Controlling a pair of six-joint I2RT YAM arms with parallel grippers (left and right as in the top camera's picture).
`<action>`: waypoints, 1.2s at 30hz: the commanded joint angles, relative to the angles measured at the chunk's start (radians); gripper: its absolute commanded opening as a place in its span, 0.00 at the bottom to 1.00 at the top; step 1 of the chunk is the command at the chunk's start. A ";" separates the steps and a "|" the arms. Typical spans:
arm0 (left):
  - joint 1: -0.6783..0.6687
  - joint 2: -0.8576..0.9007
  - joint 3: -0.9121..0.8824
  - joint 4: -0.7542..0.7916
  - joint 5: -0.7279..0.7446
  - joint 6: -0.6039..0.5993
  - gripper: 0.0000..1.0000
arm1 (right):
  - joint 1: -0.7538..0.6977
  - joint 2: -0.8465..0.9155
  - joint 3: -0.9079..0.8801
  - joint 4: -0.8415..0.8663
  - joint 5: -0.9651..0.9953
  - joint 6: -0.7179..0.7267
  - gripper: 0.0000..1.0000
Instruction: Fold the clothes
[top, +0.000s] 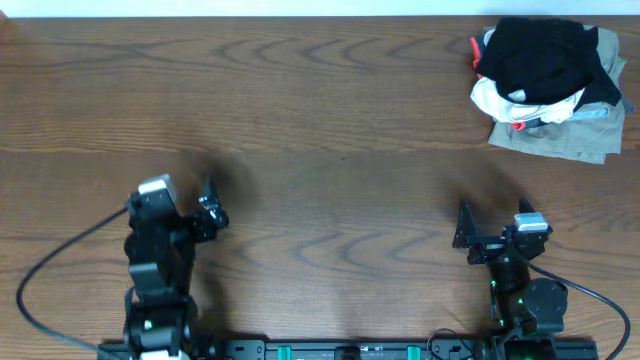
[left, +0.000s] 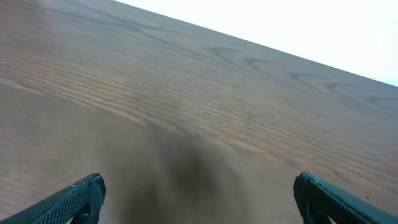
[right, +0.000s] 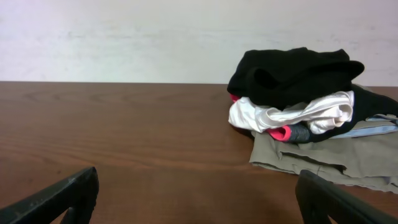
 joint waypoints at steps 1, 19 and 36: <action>0.002 -0.115 -0.050 0.008 0.003 -0.010 0.98 | -0.008 -0.007 -0.002 -0.004 0.010 -0.012 0.99; 0.002 -0.523 -0.260 -0.020 0.002 -0.009 0.98 | -0.008 -0.007 -0.002 -0.004 0.010 -0.012 0.99; 0.002 -0.518 -0.260 -0.048 -0.006 0.002 0.98 | -0.008 -0.007 -0.002 -0.004 0.010 -0.012 0.99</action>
